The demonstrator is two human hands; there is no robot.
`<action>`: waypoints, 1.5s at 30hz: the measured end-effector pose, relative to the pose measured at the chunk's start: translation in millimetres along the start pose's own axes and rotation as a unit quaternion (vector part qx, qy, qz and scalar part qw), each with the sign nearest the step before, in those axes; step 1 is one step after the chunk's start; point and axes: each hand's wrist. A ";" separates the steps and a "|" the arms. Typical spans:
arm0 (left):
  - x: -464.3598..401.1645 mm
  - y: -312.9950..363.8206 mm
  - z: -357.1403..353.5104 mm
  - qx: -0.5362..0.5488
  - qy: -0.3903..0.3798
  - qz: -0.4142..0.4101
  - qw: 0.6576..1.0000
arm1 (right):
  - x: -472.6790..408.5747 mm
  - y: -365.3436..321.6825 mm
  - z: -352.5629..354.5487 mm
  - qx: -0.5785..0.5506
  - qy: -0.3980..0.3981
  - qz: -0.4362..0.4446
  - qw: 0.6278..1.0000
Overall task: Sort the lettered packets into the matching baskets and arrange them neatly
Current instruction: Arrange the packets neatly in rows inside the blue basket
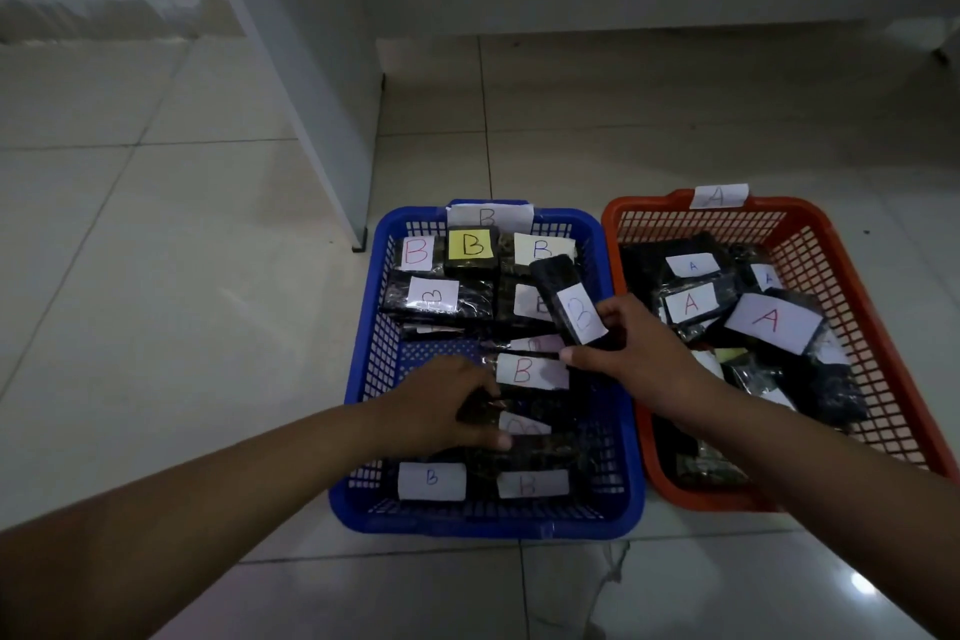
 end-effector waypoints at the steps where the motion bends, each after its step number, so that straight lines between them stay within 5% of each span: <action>1: 5.8 -4.4 2.3 0.001 -0.043 -0.004 0.999 | 2.0 2.4 -2.0 0.007 -0.011 0.004 1.000; 7: 22.2 -32.9 7.7 0.061 0.026 0.055 0.996 | 6.4 -2.8 -6.7 0.075 -0.056 0.029 0.995; 12: 6.8 -16.6 5.4 0.128 -0.012 0.103 0.986 | 6.9 -14.0 -15.2 0.103 -0.090 0.043 0.990; 18: 6.4 -13.6 14.2 0.381 0.021 0.176 0.907 | 13.9 -20.8 -13.2 0.047 -0.110 0.026 0.992; 23: 15.6 -26.8 18.9 0.297 0.057 0.149 0.941 | 22.0 -20.2 -2.8 0.102 -0.195 -0.016 0.975; 31: 14.4 -28.8 10.9 0.190 0.059 0.112 0.974 | 33.0 -5.3 -52.6 0.404 -0.110 0.080 0.905; 38: 16.6 -41.4 -8.4 0.102 -0.043 0.042 0.993 | 17.9 -31.4 -10.4 0.337 -0.148 0.066 0.928; 42: 13.7 -39.0 -1.1 0.124 0.001 0.033 0.992 | 0.3 -58.1 19.3 0.267 -0.096 0.058 0.957; 45: 20.4 -29.1 20.0 0.221 0.127 0.014 0.967 | -20.0 -67.0 12.5 0.211 -0.072 0.062 0.973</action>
Point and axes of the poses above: each hand's wrist, its own x-axis away from the middle knuckle, its own z-axis out of the back of the hand, y = z × x, and after that the axes turned 5 degrees about x, right-handed
